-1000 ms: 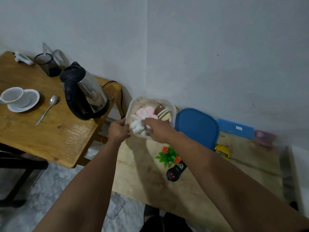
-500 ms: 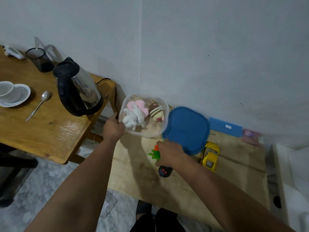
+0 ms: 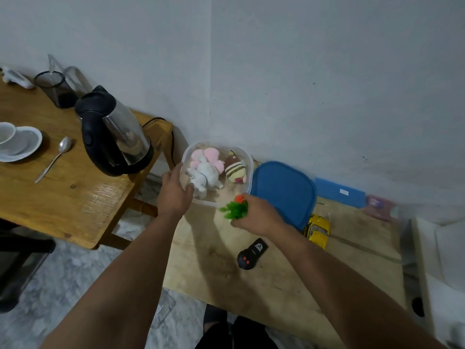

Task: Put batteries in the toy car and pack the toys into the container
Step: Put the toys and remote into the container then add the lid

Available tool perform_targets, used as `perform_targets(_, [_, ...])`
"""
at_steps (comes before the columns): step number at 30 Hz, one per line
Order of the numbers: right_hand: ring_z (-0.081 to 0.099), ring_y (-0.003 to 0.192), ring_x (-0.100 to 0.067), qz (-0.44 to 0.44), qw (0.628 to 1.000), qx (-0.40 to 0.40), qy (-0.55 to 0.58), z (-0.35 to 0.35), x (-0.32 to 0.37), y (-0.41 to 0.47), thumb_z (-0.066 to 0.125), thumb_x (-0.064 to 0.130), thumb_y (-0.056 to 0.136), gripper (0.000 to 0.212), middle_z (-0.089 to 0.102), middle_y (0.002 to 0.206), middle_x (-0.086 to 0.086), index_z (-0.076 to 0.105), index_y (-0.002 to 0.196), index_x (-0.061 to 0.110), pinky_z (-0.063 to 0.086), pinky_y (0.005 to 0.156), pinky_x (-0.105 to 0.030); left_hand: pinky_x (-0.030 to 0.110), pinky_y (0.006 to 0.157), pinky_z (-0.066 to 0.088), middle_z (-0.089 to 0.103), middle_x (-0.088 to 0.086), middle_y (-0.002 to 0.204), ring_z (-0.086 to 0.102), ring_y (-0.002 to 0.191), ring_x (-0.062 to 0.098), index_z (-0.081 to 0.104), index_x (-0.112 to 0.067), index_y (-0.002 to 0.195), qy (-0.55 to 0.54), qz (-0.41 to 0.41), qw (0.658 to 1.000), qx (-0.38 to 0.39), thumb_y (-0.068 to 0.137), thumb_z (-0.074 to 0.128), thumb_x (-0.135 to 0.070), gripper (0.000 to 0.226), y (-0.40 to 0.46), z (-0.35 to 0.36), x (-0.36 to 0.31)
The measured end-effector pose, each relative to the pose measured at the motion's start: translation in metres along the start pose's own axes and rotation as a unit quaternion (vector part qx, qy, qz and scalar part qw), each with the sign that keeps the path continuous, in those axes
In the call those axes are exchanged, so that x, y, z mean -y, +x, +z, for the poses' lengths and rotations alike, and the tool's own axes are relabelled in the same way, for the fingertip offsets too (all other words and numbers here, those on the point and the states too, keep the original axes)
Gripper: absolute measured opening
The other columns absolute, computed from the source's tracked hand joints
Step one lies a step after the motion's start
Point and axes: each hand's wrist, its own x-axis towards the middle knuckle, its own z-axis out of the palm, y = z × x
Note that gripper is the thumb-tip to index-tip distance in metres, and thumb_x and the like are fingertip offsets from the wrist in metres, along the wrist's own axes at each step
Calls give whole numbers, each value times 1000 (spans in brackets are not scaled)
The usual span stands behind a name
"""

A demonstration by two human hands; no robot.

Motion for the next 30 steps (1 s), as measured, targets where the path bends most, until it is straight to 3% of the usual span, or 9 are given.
perform_targets(2, [62, 101, -17, -3, 997, -43, 61, -24, 8, 8, 81, 46, 71, 72, 66, 115, 7, 52, 135, 32, 56, 87, -37, 48, 96, 53, 36, 9, 155, 55, 127, 34, 40, -27, 156, 35, 11, 999, 28, 98, 63, -31, 62, 4, 1, 1])
perform_targets(6, [62, 104, -20, -6, 994, -82, 71, -52, 24, 43, 83, 40, 69, 69, 68, 116, 4, 55, 132, 32, 54, 88, -38, 50, 96, 55, 38, 7, 154, 54, 130, 33, 67, -24, 131, 65, -1, 997, 36, 94, 64, -44, 41, 11, 7, 2])
perform_targets(10, [62, 105, -23, 16, 1000, 17, -17, -53, 41, 83, 87, 35, 69, 75, 64, 122, 1, 55, 136, 25, 53, 84, -35, 46, 91, 57, 43, 7, 150, 59, 124, 33, 69, -23, 123, 77, -3, 997, 27, 100, 61, -36, 28, 15, 14, 4])
perform_targets(14, [69, 88, -29, 67, 987, 143, -34, -38, 58, 108, 88, 27, 72, 51, 67, 104, -13, 65, 112, 6, 63, 76, -44, 43, 87, 55, 49, 6, 147, 60, 120, 30, 61, -21, 134, 65, -7, 998, -16, 101, 54, -16, 34, 18, 20, 7])
perform_targets(18, [67, 87, -28, 91, 971, 204, -88, -18, 59, 122, 84, 26, 79, 48, 63, 104, -14, 62, 115, 3, 62, 73, -41, 41, 85, 54, 54, 5, 146, 61, 121, 29, 59, -24, 138, 76, -26, 996, -35, 102, 52, -16, 37, 14, 24, 11])
perform_targets(20, [65, 83, -26, 74, 971, 188, -127, -13, 60, 126, 84, 33, 77, 55, 63, 107, -11, 62, 118, 5, 58, 67, -34, 41, 84, 54, 55, 6, 145, 62, 119, 30, 57, -23, 140, 61, -32, 997, -35, 102, 53, -18, 39, 13, 24, 10])
perform_targets(23, [64, 89, -25, 41, 960, 150, -232, -14, 61, 124, 85, 47, 68, 66, 63, 101, -3, 64, 120, 14, 57, 75, -35, 45, 88, 54, 53, 8, 146, 61, 120, 33, 53, -24, 145, 38, -26, 999, -27, 101, 53, -20, 45, 11, 22, 12])
perform_targets(27, [58, 77, -20, -5, 944, 36, -327, -31, 61, 112, 81, 55, 68, 48, 62, 87, 3, 58, 96, 23, 43, 61, -29, 47, 88, 54, 52, 10, 144, 59, 119, 33, 29, -33, 162, 46, -12, 998, -27, 105, 50, -27, 61, 11, 17, 11])
perform_targets(30, [63, 84, -24, -41, 962, -71, -260, -46, 62, 98, 65, 44, 83, 23, 66, 93, 0, 62, 94, 24, 39, 62, -31, 46, 88, 51, 55, 13, 142, 57, 122, 35, 28, -28, 163, 39, -19, 998, -36, 106, 46, -27, 60, 13, 13, 10])
